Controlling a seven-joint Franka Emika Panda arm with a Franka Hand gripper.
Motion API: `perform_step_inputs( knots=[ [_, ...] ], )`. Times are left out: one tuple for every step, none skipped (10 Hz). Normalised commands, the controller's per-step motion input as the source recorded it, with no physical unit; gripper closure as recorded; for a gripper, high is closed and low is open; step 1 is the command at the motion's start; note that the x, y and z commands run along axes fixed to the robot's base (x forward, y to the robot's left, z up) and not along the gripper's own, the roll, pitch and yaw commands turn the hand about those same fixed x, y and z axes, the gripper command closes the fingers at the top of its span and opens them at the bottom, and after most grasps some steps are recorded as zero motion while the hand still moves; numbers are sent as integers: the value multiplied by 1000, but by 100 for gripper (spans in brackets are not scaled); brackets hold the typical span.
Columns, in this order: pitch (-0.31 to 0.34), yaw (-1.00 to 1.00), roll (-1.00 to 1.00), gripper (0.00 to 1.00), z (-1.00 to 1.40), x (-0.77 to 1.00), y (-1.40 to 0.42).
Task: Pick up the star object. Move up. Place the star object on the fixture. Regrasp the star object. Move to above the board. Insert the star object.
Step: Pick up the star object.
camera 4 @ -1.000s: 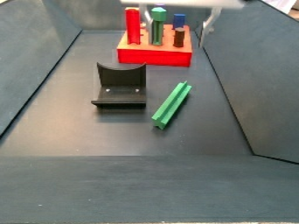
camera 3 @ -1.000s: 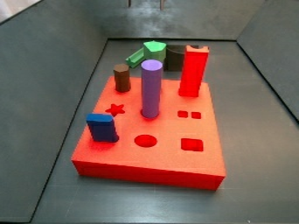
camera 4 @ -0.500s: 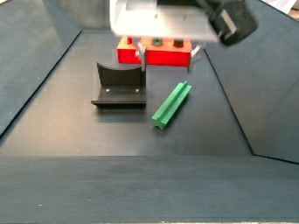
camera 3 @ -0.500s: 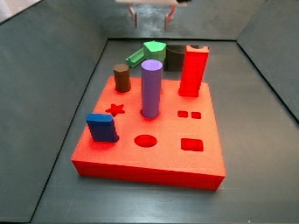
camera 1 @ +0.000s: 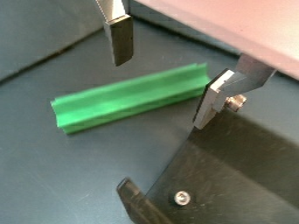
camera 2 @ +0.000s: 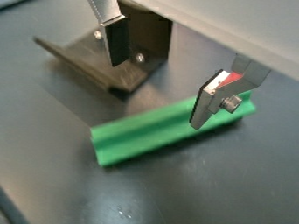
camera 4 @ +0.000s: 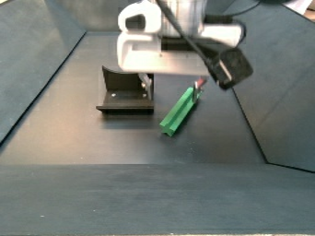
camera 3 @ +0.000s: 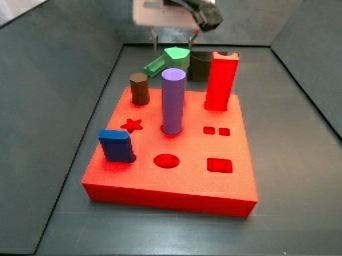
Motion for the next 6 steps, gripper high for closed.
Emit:
perform_step_inputs(
  knots=[
    [-164, 0, 0, 0, -374, -160, -54],
    [-200, -17, 0, 0, -477, -214, -89],
    [-184, 0, -61, 0, -149, -14, 0],
    [0, -14, 0, 0, 0, 0, 0],
    [-114, -666, -61, 0, 0, -286, 0],
    [-127, -734, -67, 0, 0, -274, 0]
  ],
)
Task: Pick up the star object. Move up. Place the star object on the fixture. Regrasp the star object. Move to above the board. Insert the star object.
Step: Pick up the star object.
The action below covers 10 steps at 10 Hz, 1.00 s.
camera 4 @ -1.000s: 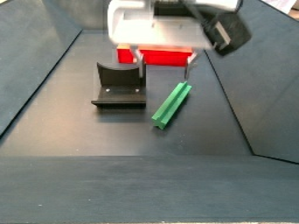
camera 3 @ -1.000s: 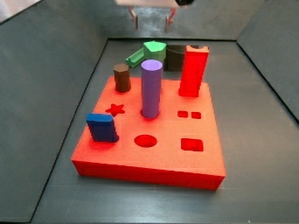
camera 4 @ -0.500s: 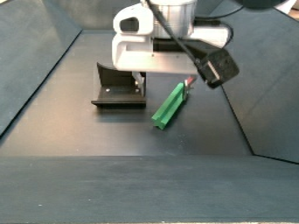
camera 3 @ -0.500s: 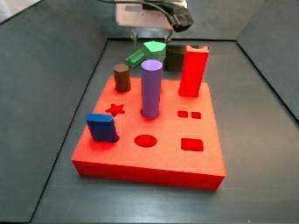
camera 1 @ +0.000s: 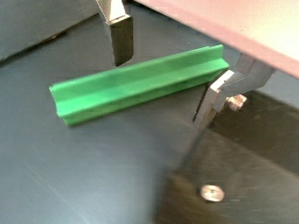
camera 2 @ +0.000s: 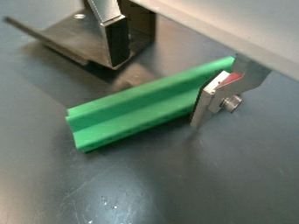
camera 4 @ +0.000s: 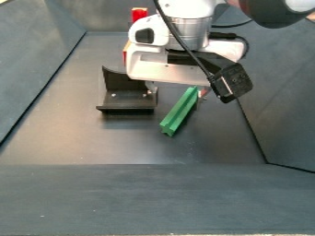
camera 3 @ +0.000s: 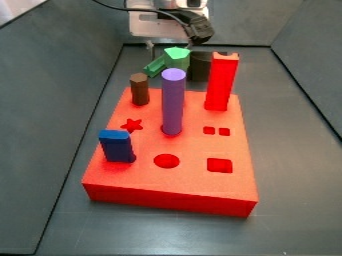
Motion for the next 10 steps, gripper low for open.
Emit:
perform_step_inputs(
  knots=[
    [0, -60, 6, 0, 0, 26, 0],
    [-26, 0, 0, 0, -143, -20, 0],
    [-203, 0, 0, 0, -420, -297, -134],
    [-47, 0, 0, 0, -3, -31, 0],
    [-21, 0, -3, 0, 0, 0, 0],
    [0, 0, 0, 0, 0, 31, -46],
    [-33, 0, -13, 100, -37, 0, -34],
    [-27, 0, 0, 100, 0, 0, 0],
    [0, 0, 13, 100, 0, 0, 0],
    [10, 0, 169, 100, -89, -91, 197]
  ],
)
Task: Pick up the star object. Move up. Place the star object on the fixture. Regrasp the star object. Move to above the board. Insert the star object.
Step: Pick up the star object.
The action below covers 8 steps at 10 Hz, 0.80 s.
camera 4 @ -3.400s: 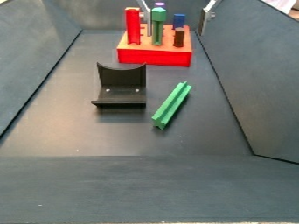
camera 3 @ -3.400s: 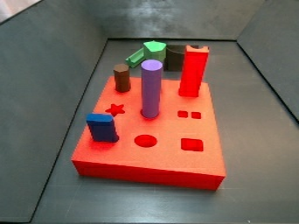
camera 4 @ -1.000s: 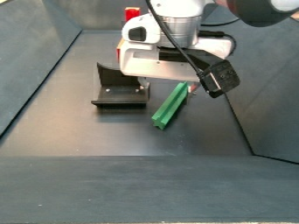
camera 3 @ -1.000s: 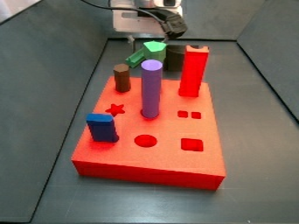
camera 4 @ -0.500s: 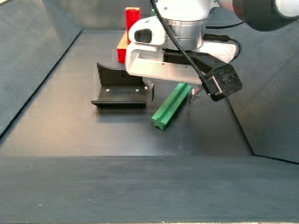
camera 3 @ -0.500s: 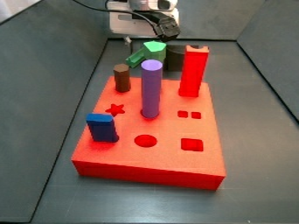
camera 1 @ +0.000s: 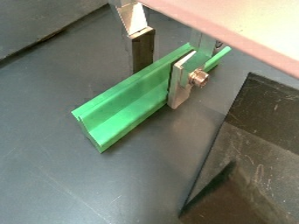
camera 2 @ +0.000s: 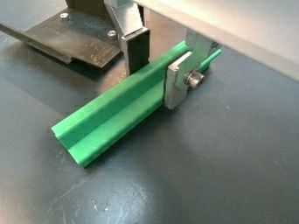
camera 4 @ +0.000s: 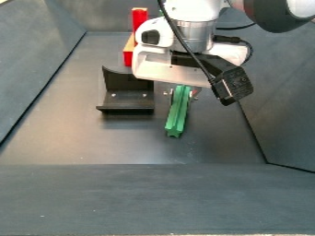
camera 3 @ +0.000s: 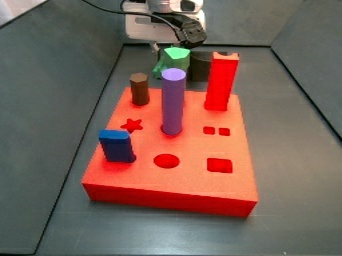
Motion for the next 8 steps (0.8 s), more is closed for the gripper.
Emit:
perform_step_inputs(
  knots=[
    [0, -20, 40, 100, 0, 0, 0],
    [0, 0, 0, 100, 0, 0, 0],
    [0, 0, 0, 100, 0, 0, 0],
    [0, 0, 0, 100, 0, 0, 0],
    [0, 0, 0, 100, 0, 0, 0],
    [0, 0, 0, 100, 0, 0, 0],
    [0, 0, 0, 100, 0, 0, 0],
    [0, 0, 0, 100, 0, 0, 0]
  ],
)
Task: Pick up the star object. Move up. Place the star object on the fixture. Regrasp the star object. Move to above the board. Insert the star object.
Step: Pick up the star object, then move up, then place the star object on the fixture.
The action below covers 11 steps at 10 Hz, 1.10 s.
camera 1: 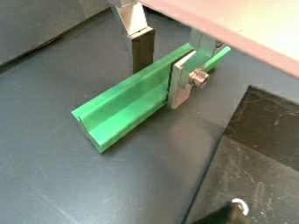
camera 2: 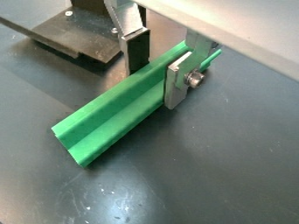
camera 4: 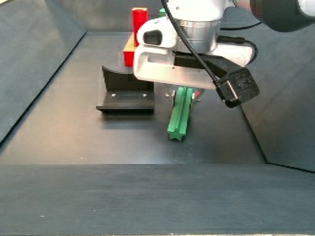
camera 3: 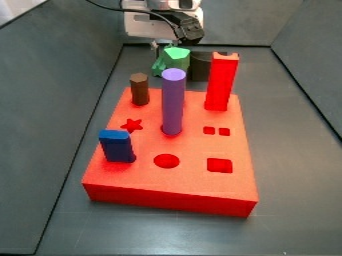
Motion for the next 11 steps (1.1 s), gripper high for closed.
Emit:
perform_step_inputs(
  knots=[
    [0, 0, 0, 100, 0, 0, 0],
    [0, 0, 0, 100, 0, 0, 0],
    [0, 0, 0, 100, 0, 0, 0],
    [0, 0, 0, 100, 0, 0, 0],
    [0, 0, 0, 100, 0, 0, 0],
    [0, 0, 0, 100, 833, 0, 0],
    [-15, 53, 8, 100, 804, 7, 24],
    [-7, 50, 10, 100, 700, -10, 22],
    [7, 38, 13, 100, 514, -20, 9],
    [13, 31, 16, 100, 413, -18, 10],
    [0, 0, 0, 100, 1000, 0, 0]
  ],
)
